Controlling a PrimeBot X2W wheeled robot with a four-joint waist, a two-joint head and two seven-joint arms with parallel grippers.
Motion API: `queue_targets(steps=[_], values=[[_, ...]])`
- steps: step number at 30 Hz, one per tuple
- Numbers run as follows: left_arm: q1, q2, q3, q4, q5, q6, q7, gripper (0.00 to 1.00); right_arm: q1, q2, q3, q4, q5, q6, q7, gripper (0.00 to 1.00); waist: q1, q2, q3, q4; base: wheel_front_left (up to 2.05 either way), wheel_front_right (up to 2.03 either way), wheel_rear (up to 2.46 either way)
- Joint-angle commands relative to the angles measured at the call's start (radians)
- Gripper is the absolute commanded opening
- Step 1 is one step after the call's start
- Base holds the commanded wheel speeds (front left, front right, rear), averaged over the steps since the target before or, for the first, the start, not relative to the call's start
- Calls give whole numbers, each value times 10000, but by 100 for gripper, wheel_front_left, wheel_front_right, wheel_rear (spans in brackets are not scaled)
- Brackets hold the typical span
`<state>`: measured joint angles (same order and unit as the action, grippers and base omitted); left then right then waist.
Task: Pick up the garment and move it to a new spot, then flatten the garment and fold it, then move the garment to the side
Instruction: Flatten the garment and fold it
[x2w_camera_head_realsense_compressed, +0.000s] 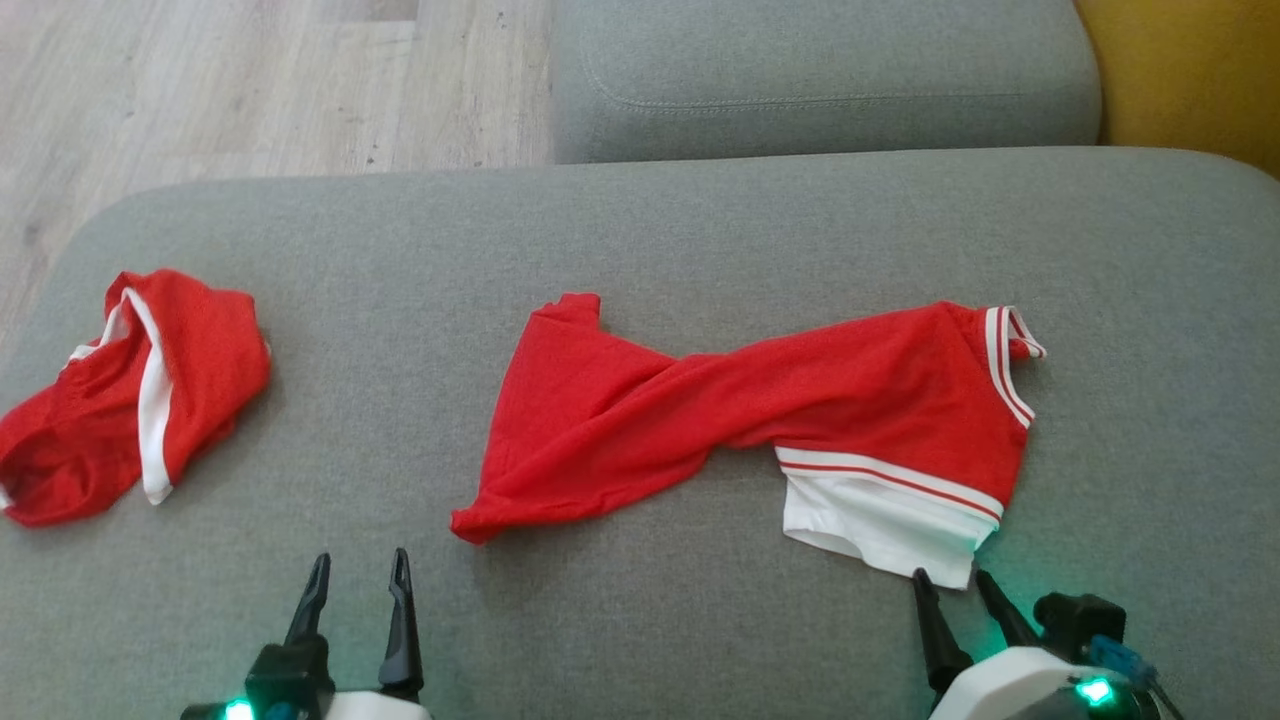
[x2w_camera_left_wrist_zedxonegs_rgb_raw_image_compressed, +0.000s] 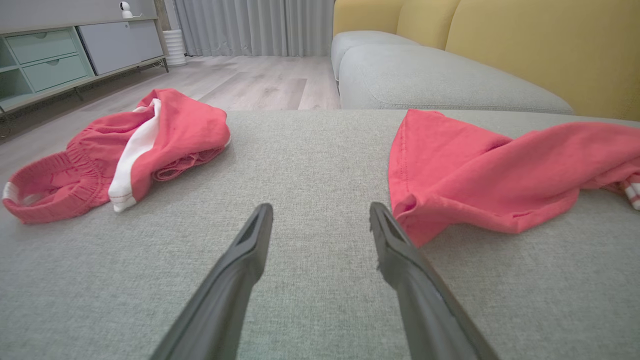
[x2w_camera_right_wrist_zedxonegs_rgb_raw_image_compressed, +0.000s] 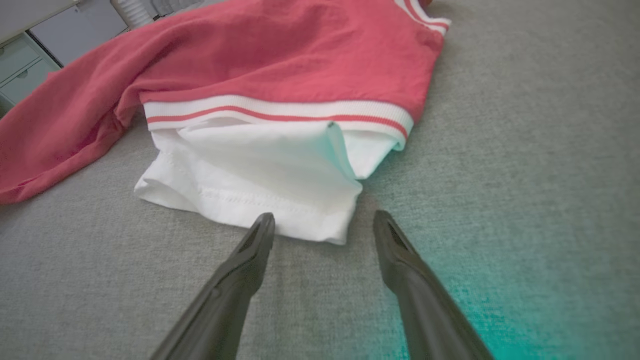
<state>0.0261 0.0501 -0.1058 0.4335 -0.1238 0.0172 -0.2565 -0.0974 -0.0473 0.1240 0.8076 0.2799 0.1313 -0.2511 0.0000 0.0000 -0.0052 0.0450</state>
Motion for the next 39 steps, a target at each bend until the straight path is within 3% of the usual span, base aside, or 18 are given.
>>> queue_targets(steps=[1, 15, 22, 32, 37, 38, 39], values=[[-362, 2, 198, -282, 23, -35, -53, 100, -457, -30, 326, -75, 216, -6, -107, 100, 0, 0, 11, 35, 0, 0, 0], [-378, 1, 57, -357, 142, -97, -53, 100, -459, -30, 1137, -49, 1721, -6, -107, 100, 0, 0, 75, 209, 0, 0, 0], [-406, 1, 39, -428, 229, -170, -53, 100, -639, -30, 1068, 57, 2394, -6, -107, 100, 0, 0, 184, 304, 0, 0, 0], [-512, 1, -85, -450, 138, -203, -53, 100, -826, -30, -25, 558, 769, -6, -107, 100, 0, 0, 402, 357, 0, 0, 0], [-536, 1, -129, -440, 34, -197, -53, 100, -689, -30, 213, 647, 428, -6, -107, 98, 0, 0, 470, 297, 0, 0, 0], [-549, 1, -130, -435, 31, -201, -53, 100, -706, -30, 303, 674, 401, -6, -107, 71, 0, 0, 491, 281, 0, 0, 0], [-566, 1, -132, -430, 29, -203, -53, 100, -726, -30, 415, 703, 358, -6, -107, 35, 0, 0, 509, 267, 0, 0, 0]])
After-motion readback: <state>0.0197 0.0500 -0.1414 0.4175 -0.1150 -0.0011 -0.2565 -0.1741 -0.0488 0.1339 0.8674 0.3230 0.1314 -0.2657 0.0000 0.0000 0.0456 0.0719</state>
